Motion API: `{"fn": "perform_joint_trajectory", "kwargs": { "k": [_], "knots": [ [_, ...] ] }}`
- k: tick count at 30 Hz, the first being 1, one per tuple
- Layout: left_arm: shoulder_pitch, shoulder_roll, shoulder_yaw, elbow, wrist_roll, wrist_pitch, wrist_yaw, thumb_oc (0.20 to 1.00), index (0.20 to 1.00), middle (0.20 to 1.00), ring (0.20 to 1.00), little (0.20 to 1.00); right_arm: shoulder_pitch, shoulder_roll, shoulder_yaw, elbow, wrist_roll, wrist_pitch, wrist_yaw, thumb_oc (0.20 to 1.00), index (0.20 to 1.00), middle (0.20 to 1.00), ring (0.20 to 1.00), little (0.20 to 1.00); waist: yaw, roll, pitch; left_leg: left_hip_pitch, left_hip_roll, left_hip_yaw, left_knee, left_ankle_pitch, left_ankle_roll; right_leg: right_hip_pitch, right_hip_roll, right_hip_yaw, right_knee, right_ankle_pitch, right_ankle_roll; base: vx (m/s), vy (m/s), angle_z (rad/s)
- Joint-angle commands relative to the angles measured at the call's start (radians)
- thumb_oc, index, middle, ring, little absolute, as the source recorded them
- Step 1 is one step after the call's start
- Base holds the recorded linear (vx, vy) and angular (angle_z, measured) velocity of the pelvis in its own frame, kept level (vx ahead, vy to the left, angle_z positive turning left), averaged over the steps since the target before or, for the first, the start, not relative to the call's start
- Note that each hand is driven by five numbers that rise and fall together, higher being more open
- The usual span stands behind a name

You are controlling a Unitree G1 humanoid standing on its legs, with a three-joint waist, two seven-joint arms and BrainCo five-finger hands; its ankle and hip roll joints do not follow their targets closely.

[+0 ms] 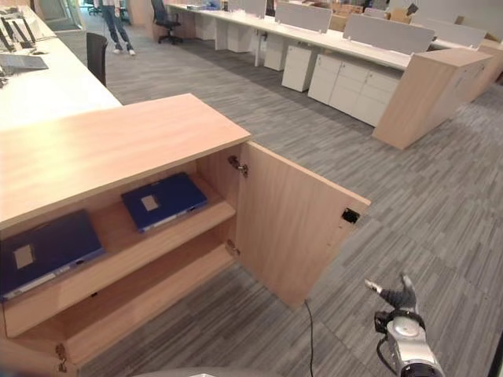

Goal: Put the empty folder in the office cabinet

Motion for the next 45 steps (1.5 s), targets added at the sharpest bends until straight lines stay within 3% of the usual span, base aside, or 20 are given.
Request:
{"fn": "perform_joint_trajectory", "kwargs": {
  "k": [1,2,3,7,9,10,11,13,14,15,17,19,20,21,23,26,33,45],
  "knots": [
    [-0.054,0.041,0.06,0.057,-0.017,-0.012,0.041,1.0,1.0,1.0,1.0,1.0,-0.084,-0.01,-0.032,-0.086,-0.032,-0.066,-0.032,1.0,1.0,1.0,1.0,1.0,0.023,-0.096,0.024,-0.052,-0.013,-0.116,0.194,-0.072,0.011,-0.027,0.013,0.054,0.074,-0.12,-0.014,-0.08,-0.131,-0.42],
    [-0.055,0.041,0.06,0.057,-0.017,-0.012,0.042,1.0,1.0,1.0,1.0,1.0,-0.084,-0.01,-0.033,-0.087,-0.032,-0.066,-0.032,1.0,1.0,1.0,1.0,1.0,0.021,-0.095,0.023,-0.057,-0.013,-0.119,0.199,-0.074,0.011,-0.029,0.013,0.052,0.075,-0.121,-0.014,-0.11,-0.107,-0.49],
    [-0.055,0.034,0.062,0.055,-0.024,-0.014,0.05,1.0,1.0,1.0,1.0,1.0,-0.091,-0.018,-0.033,-0.113,-0.034,-0.066,-0.033,1.0,1.0,1.0,1.0,1.0,0.03,-0.102,0.037,-0.099,-0.04,-0.168,0.265,-0.082,0.029,-0.026,0.007,0.054,0.085,-0.124,-0.02,-0.02,-0.045,-0.29],
    [-0.038,0.017,0.064,0.057,-0.032,-0.016,0.056,1.0,1.0,1.0,1.0,1.0,-0.101,-0.031,-0.041,-0.179,-0.041,-0.06,-0.028,1.0,1.0,1.0,1.0,1.0,0.053,-0.105,0.058,-0.201,-0.215,-0.212,0.301,-0.17,0.082,-0.02,-0.022,0.058,0.11,-0.137,-0.015,0.02,0.036,-0.07],
    [-0.031,0.01,0.069,0.06,-0.032,-0.014,0.062,1.0,1.0,1.0,1.0,1.0,-0.101,-0.032,-0.044,-0.21,-0.047,-0.056,-0.029,1.0,1.0,1.0,1.0,1.0,0.061,-0.087,0.064,-0.234,-0.275,-0.226,0.271,-0.156,0.084,-0.019,-0.025,0.064,0.129,-0.145,-0.013,0.04,0.155,-0.28],
    [0.026,0.045,0.064,-0.147,-0.09,-0.027,0.075,1.0,1.0,1.0,1.0,1.0,-0.07,-0.066,-0.097,-0.25,-0.059,-0.041,-0.031,1.0,1.0,1.0,1.0,1.0,0.073,-0.064,0.073,-0.259,-0.287,-0.227,0.265,-0.142,0.081,-0.021,-0.032,0.059,0.136,-0.148,-0.007,0.0,0.197,-0.29],
    [0.052,-0.006,0.04,-0.08,-0.064,-0.035,0.012,1.0,1.0,1.0,1.0,1.0,-0.108,-0.072,-0.085,-0.154,-0.037,-0.046,-0.032,1.0,1.0,1.0,1.0,1.0,0.081,-0.046,0.078,-0.236,-0.293,-0.228,0.229,-0.14,0.086,-0.026,-0.03,0.062,0.147,-0.159,-0.006,0.01,0.216,-0.12],
    [0.134,0.016,-0.004,-0.296,-0.134,-0.038,-0.023,1.0,1.0,1.0,1.0,1.0,-0.103,-0.121,-0.126,-0.191,-0.048,-0.035,-0.018,1.0,1.0,1.0,1.0,1.0,0.089,-0.002,0.078,-0.179,-0.323,-0.24,0.135,-0.135,0.107,-0.043,-0.043,0.042,0.173,-0.162,0.012,0.03,0.268,-0.11],
    [0.073,-0.003,0.005,-0.027,-0.057,-0.021,-0.009,1.0,1.0,1.0,1.0,1.0,-0.125,-0.091,-0.107,-0.15,-0.079,-0.028,-0.022,1.0,1.0,1.0,1.0,1.0,0.083,0.009,0.071,-0.134,-0.351,-0.238,0.07,-0.131,0.126,-0.092,-0.095,0.023,0.294,-0.158,0.043,0.04,0.233,-0.15],
    [0.07,-0.002,0.006,-0.023,-0.057,-0.022,-0.009,1.0,1.0,1.0,1.0,1.0,-0.126,-0.09,-0.108,-0.152,-0.08,-0.027,-0.022,1.0,1.0,1.0,1.0,1.0,0.084,0.008,0.07,-0.136,-0.351,-0.237,0.067,-0.126,0.127,-0.098,-0.096,0.024,0.296,-0.156,0.043,0.05,0.181,-0.08],
    [0.008,0.02,0.031,0.036,0.006,-0.016,0.016,1.0,1.0,1.0,1.0,1.0,-0.108,-0.07,-0.107,-0.223,-0.095,-0.029,-0.006,1.0,1.0,1.0,1.0,1.0,0.067,-0.005,0.087,-0.099,-0.375,-0.222,0.021,-0.122,0.149,-0.177,-0.159,0.054,0.453,-0.081,0.085,0.0,0.088,0.12],
    [-0.021,0.031,0.043,0.031,0.019,-0.025,0.04,1.0,1.0,1.0,1.0,1.0,-0.069,-0.036,-0.116,-0.285,-0.09,-0.036,-0.001,1.0,1.0,1.0,1.0,1.0,0.066,-0.005,0.092,-0.081,-0.363,-0.222,0.001,-0.129,0.154,-0.223,-0.214,0.05,0.496,-0.065,0.073,0.0,-0.013,0.09],
    [-0.044,0.019,0.023,0.013,0.016,-0.059,0.063,1.0,1.0,1.0,1.0,1.0,-0.072,-0.032,-0.115,-0.286,-0.093,-0.035,-0.007,1.0,1.0,1.0,1.0,1.0,0.061,-0.007,0.09,-0.076,-0.356,-0.227,-0.005,-0.133,0.149,-0.235,-0.234,0.054,0.47,-0.062,0.065,0.04,-0.111,0.18],
    [-0.081,0.005,0.002,-0.007,0.002,-0.048,0.058,1.0,1.0,1.0,1.0,1.0,-0.078,-0.027,-0.11,-0.279,-0.081,-0.034,-0.008,1.0,1.0,1.0,1.0,1.0,0.045,-0.009,0.089,-0.073,-0.353,-0.245,-0.007,-0.133,0.141,-0.226,-0.217,0.08,0.405,-0.066,0.057,0.08,-0.159,0.15],
    [-0.14,-0.014,-0.027,-0.039,-0.026,-0.056,0.077,1.0,1.0,1.0,1.0,1.0,-0.079,-0.02,-0.09,-0.254,-0.054,-0.039,-0.017,1.0,1.0,1.0,1.0,1.0,0.015,-0.042,0.079,-0.075,-0.354,-0.272,0.014,-0.147,0.126,-0.178,-0.143,0.193,0.223,-0.085,0.067,0.13,-0.205,0.57],
    [-0.107,-0.022,-0.016,-0.042,-0.033,-0.059,0.075,1.0,1.0,1.0,1.0,1.0,-0.076,-0.017,-0.092,-0.239,-0.03,-0.045,-0.024,1.0,1.0,1.0,1.0,1.0,0.027,-0.058,0.054,-0.078,-0.34,-0.272,0.024,-0.155,0.119,-0.15,-0.13,0.171,0.156,-0.066,0.07,0.12,-0.192,0.63],
    [-0.041,-0.037,0.008,-0.055,-0.08,-0.057,0.04,1.0,1.0,1.0,1.0,1.0,-0.102,-0.074,-0.074,-0.221,0.001,-0.056,0.012,1.0,1.0,1.0,1.0,1.0,0.042,-0.088,0.02,-0.058,-0.247,-0.295,0.045,-0.159,0.07,-0.084,-0.04,0.139,0.072,-0.078,0.033,0.1,-0.202,0.03],
    [-0.006,-0.034,0.002,-0.067,-0.094,-0.051,0.011,1.0,1.0,1.0,1.0,1.0,-0.168,-0.129,-0.013,-0.172,0.028,-0.073,0.06,1.0,1.0,1.0,1.0,1.0,0.066,-0.102,0.019,-0.056,-0.187,-0.32,0.055,-0.146,0.03,-0.034,0.023,0.109,0.017,-0.106,-0.007,0.03,-0.108,0.06]
  ]
}}
